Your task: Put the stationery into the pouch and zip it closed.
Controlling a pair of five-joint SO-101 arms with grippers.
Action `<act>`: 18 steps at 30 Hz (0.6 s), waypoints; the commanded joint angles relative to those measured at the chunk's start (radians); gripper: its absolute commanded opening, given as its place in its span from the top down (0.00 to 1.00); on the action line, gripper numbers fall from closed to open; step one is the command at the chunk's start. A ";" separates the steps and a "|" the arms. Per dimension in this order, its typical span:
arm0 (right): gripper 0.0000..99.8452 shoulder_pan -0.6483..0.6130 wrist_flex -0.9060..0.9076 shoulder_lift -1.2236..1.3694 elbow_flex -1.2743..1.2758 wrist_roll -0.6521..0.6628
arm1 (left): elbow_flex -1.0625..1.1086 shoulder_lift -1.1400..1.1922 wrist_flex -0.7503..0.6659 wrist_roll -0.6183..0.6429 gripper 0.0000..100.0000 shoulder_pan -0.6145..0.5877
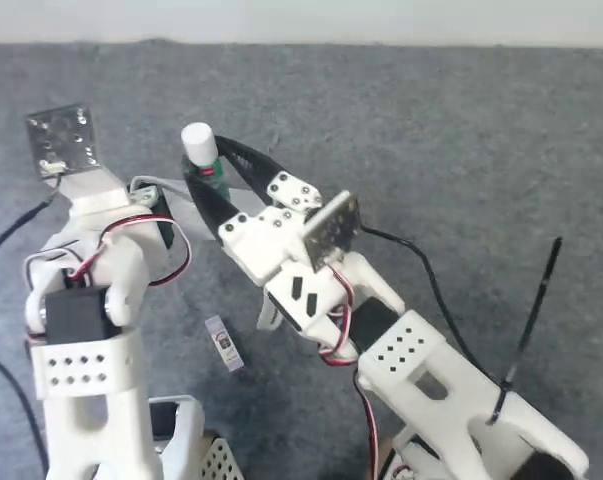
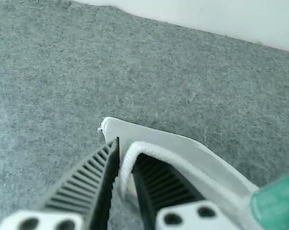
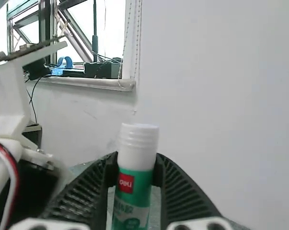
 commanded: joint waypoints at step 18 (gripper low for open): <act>0.99 -0.021 0.025 -0.277 0.135 -0.008 | -0.007 -0.002 -0.038 0.020 0.99 -0.008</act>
